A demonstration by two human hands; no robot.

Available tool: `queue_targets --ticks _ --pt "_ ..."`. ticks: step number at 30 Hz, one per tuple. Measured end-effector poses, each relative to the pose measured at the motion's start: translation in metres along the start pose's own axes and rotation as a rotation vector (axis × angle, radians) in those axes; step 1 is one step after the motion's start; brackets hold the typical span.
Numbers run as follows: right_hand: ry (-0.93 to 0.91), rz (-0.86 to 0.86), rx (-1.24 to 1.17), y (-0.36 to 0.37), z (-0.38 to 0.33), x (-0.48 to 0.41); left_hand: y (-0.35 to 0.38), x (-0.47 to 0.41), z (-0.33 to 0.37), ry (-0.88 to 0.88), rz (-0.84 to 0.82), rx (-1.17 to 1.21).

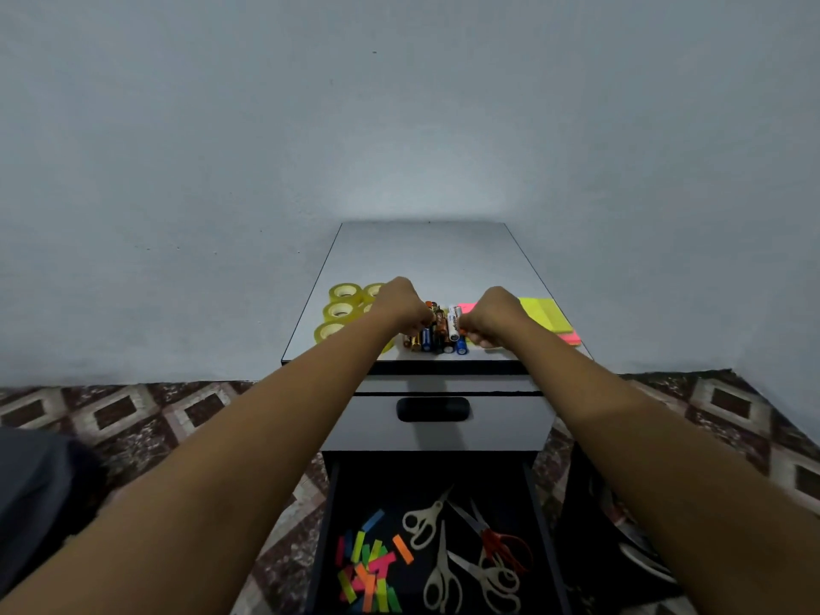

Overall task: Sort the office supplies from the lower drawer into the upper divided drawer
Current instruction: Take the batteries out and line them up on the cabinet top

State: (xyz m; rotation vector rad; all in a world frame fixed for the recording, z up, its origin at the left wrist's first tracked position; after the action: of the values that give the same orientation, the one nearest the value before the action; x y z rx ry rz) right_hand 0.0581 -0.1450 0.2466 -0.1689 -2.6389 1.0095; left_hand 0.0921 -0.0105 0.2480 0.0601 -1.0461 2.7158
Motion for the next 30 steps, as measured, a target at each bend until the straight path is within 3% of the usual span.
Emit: queue_targets --ticks 10,30 --pt "-0.043 0.005 -0.008 0.004 -0.012 -0.010 0.009 -0.006 -0.002 0.042 0.037 -0.233" --pt "-0.125 0.098 0.165 0.016 -0.006 -0.025 0.004 -0.007 -0.010 0.054 0.065 -0.159"
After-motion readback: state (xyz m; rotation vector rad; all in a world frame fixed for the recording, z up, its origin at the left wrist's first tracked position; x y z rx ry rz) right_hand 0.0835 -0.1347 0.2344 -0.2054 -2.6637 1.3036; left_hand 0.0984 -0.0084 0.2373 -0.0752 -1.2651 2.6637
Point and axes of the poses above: each hand's wrist, its own x-axis away from the middle knuckle, its own y-axis out of the palm, z = x × y, the point moved 1 cm from there along -x, towards the middle knuckle, and after that the axes turned 5 degrees about -z, right-handed, at the moved point
